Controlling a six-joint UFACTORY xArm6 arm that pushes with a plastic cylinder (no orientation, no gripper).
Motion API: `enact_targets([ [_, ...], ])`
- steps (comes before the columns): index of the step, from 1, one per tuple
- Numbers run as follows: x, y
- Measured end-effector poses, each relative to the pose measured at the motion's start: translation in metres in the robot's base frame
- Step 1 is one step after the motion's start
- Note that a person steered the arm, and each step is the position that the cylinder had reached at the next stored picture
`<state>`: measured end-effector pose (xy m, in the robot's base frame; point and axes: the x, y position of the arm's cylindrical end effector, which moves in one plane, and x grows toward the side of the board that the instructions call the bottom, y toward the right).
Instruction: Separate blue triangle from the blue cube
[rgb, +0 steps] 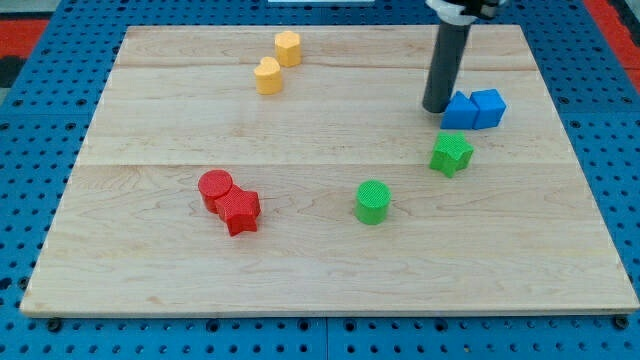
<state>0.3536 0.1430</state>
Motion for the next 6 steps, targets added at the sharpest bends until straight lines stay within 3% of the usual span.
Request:
enact_targets([
  [2, 0.001, -0.047],
  [6, 0.004, -0.021],
])
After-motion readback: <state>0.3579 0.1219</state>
